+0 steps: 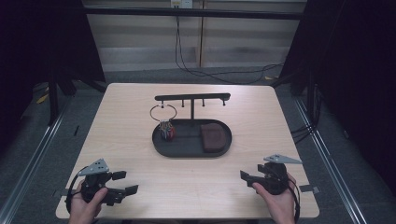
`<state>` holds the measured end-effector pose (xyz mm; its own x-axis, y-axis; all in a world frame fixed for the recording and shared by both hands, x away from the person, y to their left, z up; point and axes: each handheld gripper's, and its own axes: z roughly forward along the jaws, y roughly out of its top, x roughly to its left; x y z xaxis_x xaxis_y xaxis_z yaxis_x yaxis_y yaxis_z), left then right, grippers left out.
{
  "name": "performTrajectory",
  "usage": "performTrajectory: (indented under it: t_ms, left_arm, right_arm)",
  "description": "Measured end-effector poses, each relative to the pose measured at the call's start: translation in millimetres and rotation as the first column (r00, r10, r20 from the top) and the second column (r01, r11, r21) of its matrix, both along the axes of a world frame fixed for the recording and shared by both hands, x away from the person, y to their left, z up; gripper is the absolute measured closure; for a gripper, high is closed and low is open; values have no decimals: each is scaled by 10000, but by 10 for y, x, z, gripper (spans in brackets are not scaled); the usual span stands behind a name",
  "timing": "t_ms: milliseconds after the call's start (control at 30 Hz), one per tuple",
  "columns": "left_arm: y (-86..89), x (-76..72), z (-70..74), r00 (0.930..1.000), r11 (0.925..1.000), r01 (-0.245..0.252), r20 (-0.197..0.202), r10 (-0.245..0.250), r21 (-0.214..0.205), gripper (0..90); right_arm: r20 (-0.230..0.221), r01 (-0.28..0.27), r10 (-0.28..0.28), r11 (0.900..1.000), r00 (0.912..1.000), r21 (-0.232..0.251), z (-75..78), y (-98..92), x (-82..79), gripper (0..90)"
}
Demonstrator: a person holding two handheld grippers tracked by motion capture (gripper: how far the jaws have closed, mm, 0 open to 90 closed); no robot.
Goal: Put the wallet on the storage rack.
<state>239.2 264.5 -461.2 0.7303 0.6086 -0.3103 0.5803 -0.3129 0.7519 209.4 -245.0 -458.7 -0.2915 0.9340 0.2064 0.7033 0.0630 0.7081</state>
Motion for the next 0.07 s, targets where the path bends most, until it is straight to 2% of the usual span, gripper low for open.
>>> performTrajectory:
  t_ms: [67]
  left_arm:
    - [1, 0, 3, 10000, 10000, 31, -17, -31, -22, 189]
  right_arm:
    - [-240, -1, 1, 10000, 9997, -9, -75, -36, -27, 235]
